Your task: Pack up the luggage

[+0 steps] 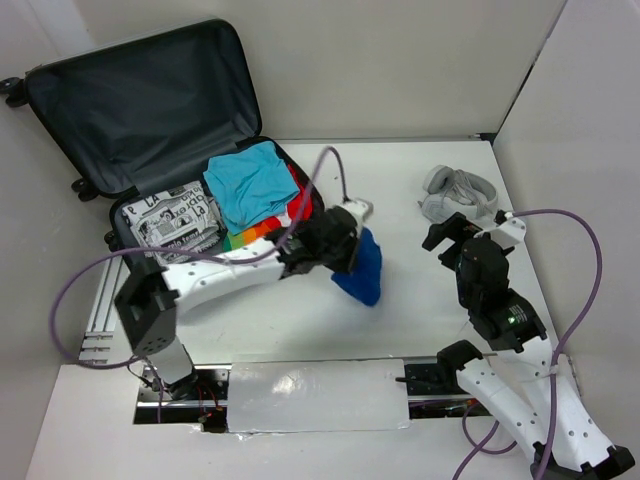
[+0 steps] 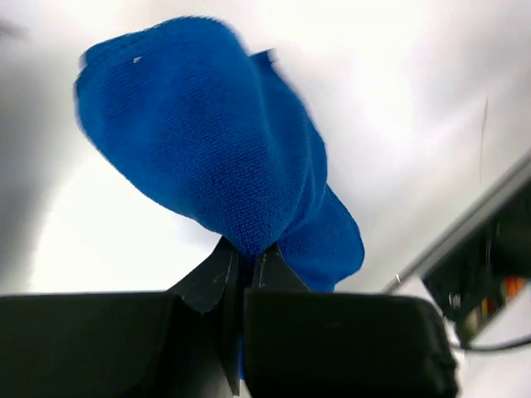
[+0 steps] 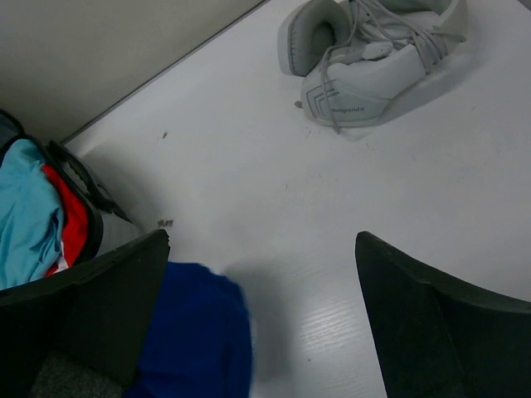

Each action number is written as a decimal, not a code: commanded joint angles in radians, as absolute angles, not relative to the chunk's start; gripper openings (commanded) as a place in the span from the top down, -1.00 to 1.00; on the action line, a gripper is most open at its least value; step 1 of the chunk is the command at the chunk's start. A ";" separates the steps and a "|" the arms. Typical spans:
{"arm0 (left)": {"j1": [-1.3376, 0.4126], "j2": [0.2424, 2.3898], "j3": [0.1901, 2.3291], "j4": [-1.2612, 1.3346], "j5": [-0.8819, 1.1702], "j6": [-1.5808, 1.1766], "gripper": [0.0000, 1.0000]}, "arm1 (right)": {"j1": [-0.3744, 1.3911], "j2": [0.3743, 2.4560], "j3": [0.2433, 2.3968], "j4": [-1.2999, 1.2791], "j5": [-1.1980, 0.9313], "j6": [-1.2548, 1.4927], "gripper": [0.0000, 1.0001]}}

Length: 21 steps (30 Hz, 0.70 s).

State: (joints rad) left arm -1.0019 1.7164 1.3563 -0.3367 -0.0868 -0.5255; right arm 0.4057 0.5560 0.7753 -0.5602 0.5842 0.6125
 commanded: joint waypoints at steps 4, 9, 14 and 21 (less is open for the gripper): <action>-0.835 1.519 1.394 -0.449 -0.314 -0.497 1.00 | 0.407 0.548 0.767 -0.511 0.565 0.618 -1.00; -0.677 1.375 1.322 -0.488 -0.468 -0.649 1.00 | 0.407 0.548 0.758 -0.511 0.565 0.627 -1.00; -0.471 1.322 1.347 -0.557 -0.509 -0.832 1.00 | 0.407 0.560 0.769 -0.511 0.565 0.627 -1.00; -0.241 1.331 1.422 -0.741 -0.529 -1.132 1.00 | 0.407 0.581 0.769 -0.511 0.565 0.637 -1.00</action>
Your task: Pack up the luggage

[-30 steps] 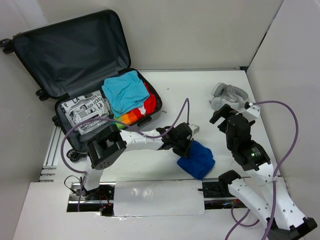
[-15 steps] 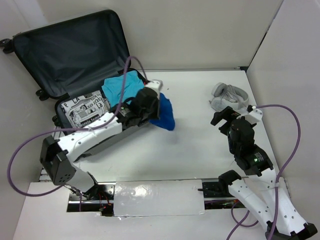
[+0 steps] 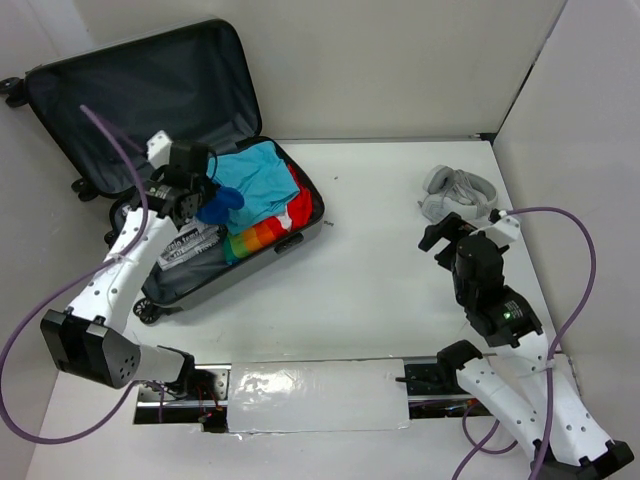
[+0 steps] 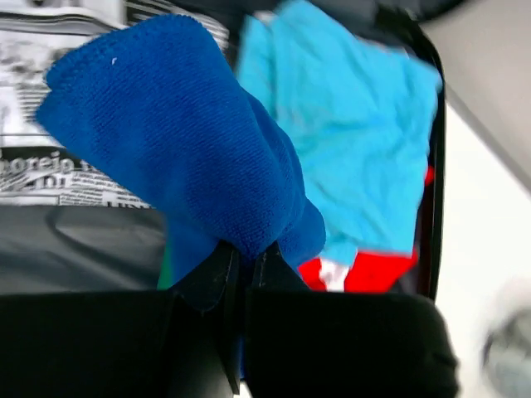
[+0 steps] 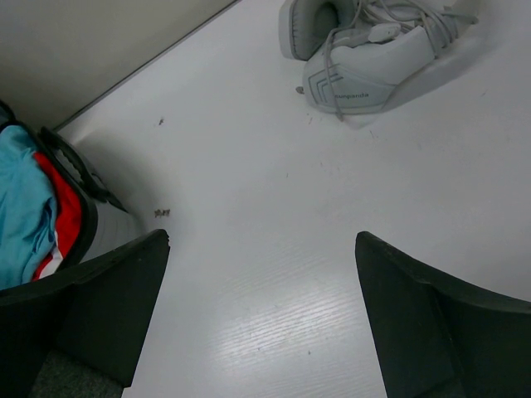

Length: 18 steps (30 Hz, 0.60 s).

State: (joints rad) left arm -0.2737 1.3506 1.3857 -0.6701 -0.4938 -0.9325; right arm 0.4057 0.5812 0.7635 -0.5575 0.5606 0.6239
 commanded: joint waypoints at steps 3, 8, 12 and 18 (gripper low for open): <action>-0.230 1.321 1.350 -0.750 -0.560 -1.282 1.00 | 0.407 0.592 0.758 -0.511 0.565 0.637 -1.00; -0.221 1.308 1.237 -0.840 -0.657 -1.541 1.00 | 0.407 0.611 0.758 -0.511 0.555 0.637 -1.00; -0.187 1.308 1.213 -0.853 -0.667 -1.577 1.00 | 0.407 0.630 0.749 -0.511 0.555 0.624 -1.00; -0.132 1.351 1.351 -0.902 -0.693 -1.552 1.00 | 0.407 0.652 0.749 -0.489 0.546 0.615 -1.00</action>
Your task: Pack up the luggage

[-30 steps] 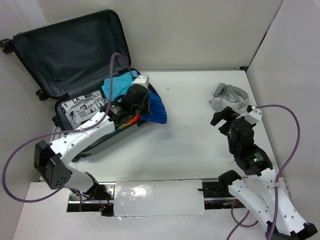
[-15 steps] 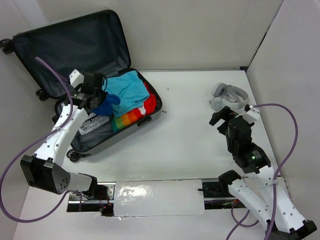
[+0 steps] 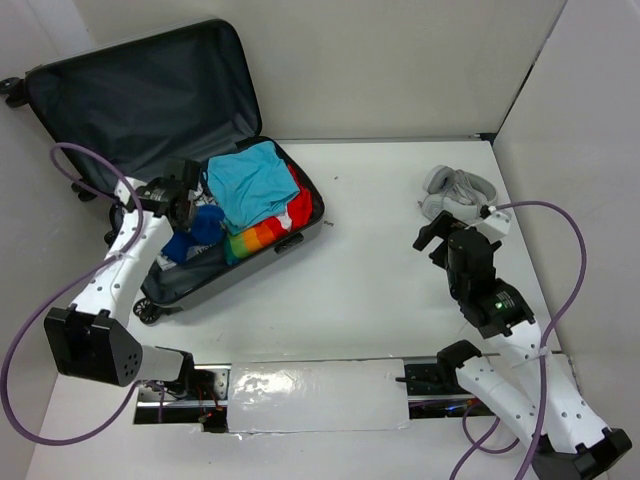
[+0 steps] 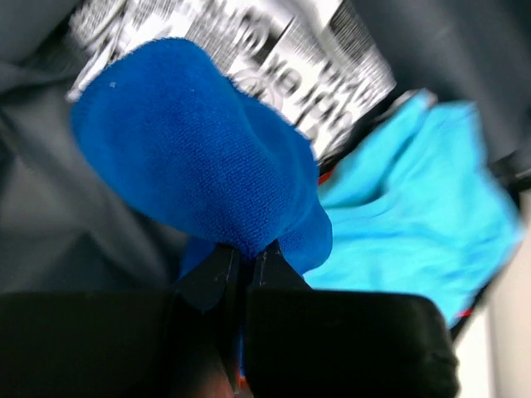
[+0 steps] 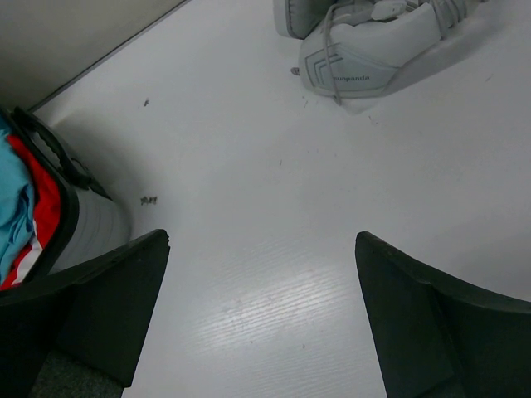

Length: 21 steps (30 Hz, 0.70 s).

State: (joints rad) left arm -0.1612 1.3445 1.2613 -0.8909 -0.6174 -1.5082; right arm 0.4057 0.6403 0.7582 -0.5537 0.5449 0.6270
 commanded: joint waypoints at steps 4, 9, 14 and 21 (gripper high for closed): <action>-0.104 1.361 1.431 -0.911 -0.719 -1.506 1.00 | 0.407 0.663 0.758 -0.477 0.537 0.595 -1.00; -0.104 1.338 1.359 -0.911 -0.719 -1.549 1.00 | 0.407 0.672 0.749 -0.468 0.537 0.595 -1.00; -0.136 1.298 1.109 -0.922 -0.683 -1.694 1.00 | 0.407 0.681 0.739 -0.459 0.505 0.586 -1.00; -0.265 1.298 0.937 -1.026 -0.609 -1.943 1.00 | 0.407 0.701 0.721 -0.459 0.465 0.577 -1.00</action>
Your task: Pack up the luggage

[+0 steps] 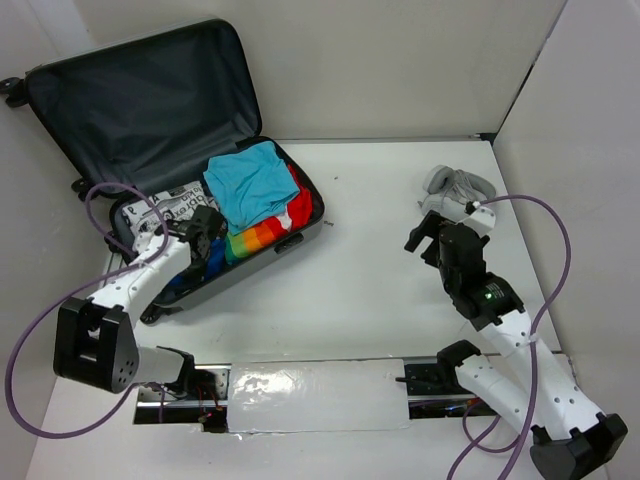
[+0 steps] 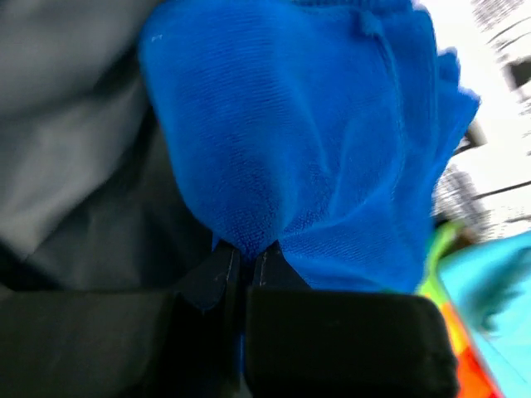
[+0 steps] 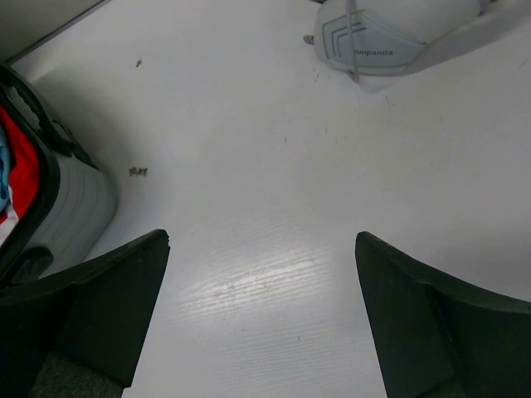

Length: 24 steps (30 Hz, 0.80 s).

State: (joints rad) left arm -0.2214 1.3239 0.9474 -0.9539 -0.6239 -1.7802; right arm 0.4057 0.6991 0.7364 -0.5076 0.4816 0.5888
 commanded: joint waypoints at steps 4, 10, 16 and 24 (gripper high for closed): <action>-0.379 1.307 0.925 -1.091 -0.588 -2.089 1.00 | 0.407 0.710 0.721 -0.459 0.456 0.577 -1.00; -0.439 1.342 0.977 -1.112 -0.588 -2.114 -0.34 | 0.407 0.710 0.703 -0.459 0.446 0.586 -1.00; -0.502 1.307 1.018 -1.160 -0.620 -2.080 -1.00 | 0.407 0.710 0.703 -0.450 0.457 0.586 -1.00; -0.520 1.221 1.092 -1.138 -0.678 -1.895 -1.00 | 0.407 0.750 0.703 -0.431 0.457 0.577 -1.00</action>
